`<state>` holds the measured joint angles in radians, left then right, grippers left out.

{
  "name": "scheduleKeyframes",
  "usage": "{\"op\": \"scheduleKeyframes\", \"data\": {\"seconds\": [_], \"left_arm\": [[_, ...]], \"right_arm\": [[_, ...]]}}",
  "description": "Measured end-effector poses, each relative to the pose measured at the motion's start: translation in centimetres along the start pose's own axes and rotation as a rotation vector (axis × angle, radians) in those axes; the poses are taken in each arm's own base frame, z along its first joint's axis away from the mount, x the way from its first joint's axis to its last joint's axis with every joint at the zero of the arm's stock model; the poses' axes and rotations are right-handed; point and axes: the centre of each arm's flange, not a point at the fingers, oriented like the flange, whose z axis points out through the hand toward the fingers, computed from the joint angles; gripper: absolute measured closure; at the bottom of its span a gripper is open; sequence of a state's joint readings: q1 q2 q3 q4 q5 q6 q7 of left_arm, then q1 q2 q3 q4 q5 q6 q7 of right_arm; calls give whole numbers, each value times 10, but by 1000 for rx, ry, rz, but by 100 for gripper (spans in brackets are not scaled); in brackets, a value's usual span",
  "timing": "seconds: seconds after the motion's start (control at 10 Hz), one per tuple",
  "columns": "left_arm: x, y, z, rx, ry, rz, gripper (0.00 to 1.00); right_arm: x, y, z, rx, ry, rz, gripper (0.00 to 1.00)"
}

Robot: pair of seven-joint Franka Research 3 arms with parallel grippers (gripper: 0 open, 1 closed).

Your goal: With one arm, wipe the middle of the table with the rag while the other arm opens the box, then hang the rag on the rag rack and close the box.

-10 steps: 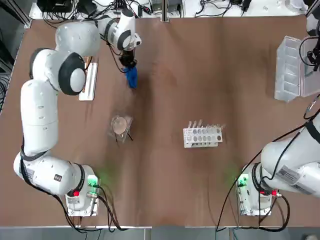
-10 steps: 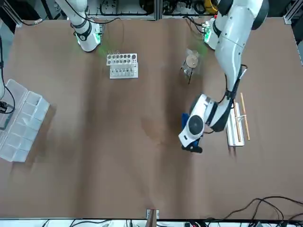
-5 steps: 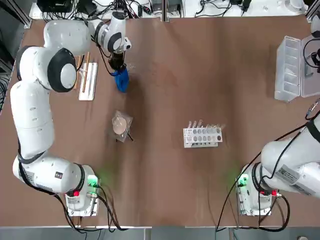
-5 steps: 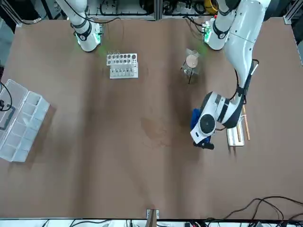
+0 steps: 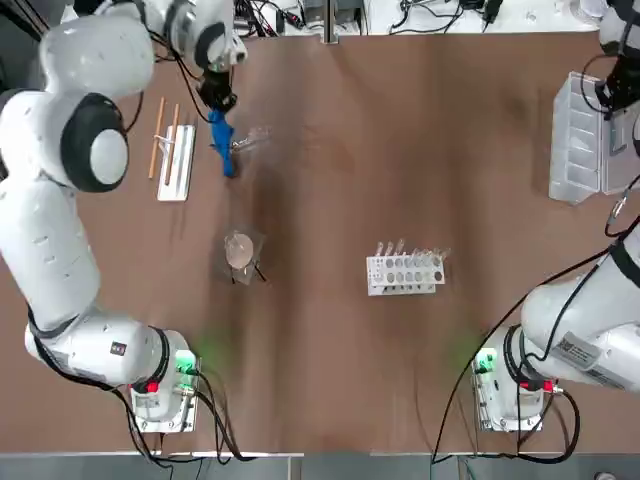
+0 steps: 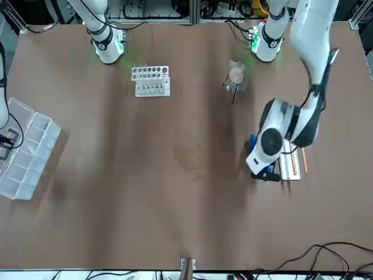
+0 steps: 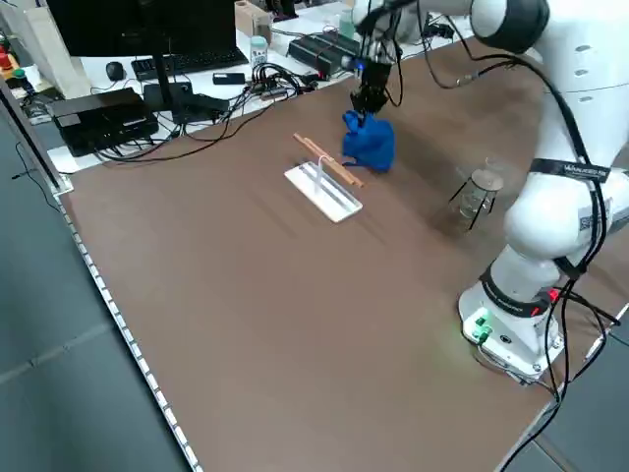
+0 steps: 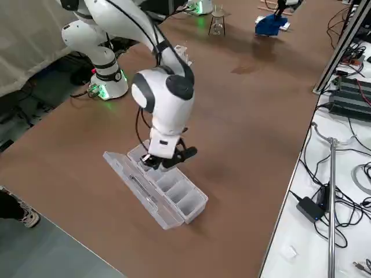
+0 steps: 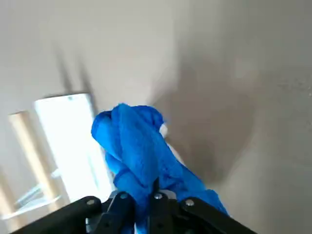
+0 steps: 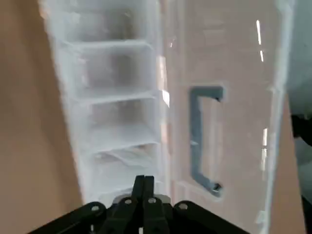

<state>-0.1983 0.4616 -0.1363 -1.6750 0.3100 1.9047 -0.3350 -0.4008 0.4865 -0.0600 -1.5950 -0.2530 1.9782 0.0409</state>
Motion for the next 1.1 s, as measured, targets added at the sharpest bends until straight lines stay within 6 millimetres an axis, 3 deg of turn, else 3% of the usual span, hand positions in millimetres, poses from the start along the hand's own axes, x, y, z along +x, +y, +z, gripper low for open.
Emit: {"op": "scheduleKeyframes", "data": {"seconds": [0.2,0.3,0.6,0.7,0.9,1.1], "left_arm": [[-12,-62,-38,7,-2,-71,91],[-19,-89,-48,10,-14,-103,91],[-35,-156,-61,9,-40,-151,91],[-42,-176,-67,10,-49,-146,91],[-51,-199,-72,37,-55,-138,91],[-48,-198,-41,80,-106,-115,91]], "right_arm": [[0,-37,-43,87,64,-22,96],[-4,-53,-63,145,77,-26,89],[-20,-78,-102,234,60,-47,47],[-29,-94,-127,244,67,-80,31],[-61,-127,-204,254,130,-161,2],[-100,-152,-263,245,180,-225,0]]}}
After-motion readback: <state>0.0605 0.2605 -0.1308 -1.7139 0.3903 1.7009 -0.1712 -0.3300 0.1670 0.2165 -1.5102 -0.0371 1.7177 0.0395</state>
